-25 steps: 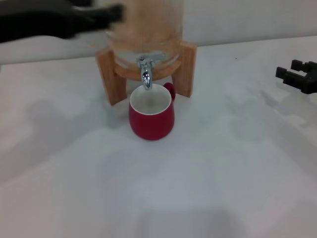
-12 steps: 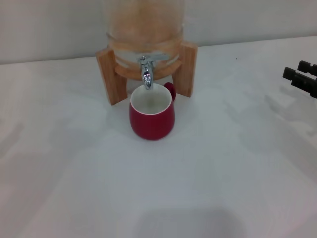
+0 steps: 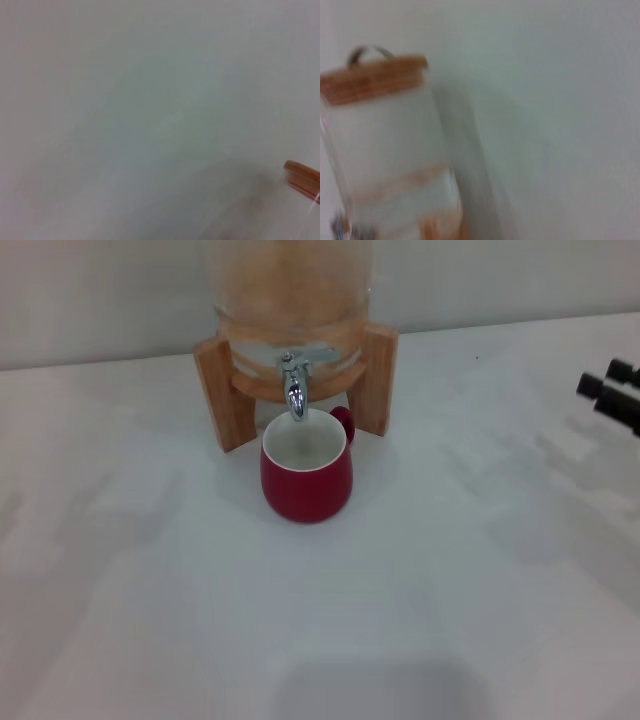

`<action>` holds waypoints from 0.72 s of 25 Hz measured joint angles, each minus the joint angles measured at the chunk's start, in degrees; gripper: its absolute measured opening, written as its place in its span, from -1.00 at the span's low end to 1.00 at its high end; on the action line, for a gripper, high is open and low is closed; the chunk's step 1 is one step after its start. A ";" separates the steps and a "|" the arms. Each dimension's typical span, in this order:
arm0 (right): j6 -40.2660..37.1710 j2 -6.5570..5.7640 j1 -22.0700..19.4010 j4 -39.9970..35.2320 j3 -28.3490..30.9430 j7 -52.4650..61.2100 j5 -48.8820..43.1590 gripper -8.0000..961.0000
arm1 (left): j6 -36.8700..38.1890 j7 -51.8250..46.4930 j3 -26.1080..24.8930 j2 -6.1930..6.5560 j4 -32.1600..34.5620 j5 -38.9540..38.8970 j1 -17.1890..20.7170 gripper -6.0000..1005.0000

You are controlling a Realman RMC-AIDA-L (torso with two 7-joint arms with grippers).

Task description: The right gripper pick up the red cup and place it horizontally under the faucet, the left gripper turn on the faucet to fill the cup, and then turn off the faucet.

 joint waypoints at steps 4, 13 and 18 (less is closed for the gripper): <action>4.37 0.00 -0.96 1.06 1.86 -3.85 8.52 0.21 | 0.12 -0.39 -0.03 0.04 -0.47 0.22 -0.96 0.56; 5.82 0.02 -2.42 2.64 1.93 -3.75 11.34 0.21 | -0.21 -0.54 0.40 -0.05 -0.67 0.48 -1.34 0.56; 5.83 0.02 -2.72 2.68 1.60 -3.78 11.24 0.21 | -0.50 -0.93 0.40 0.01 -0.59 0.48 -1.45 0.56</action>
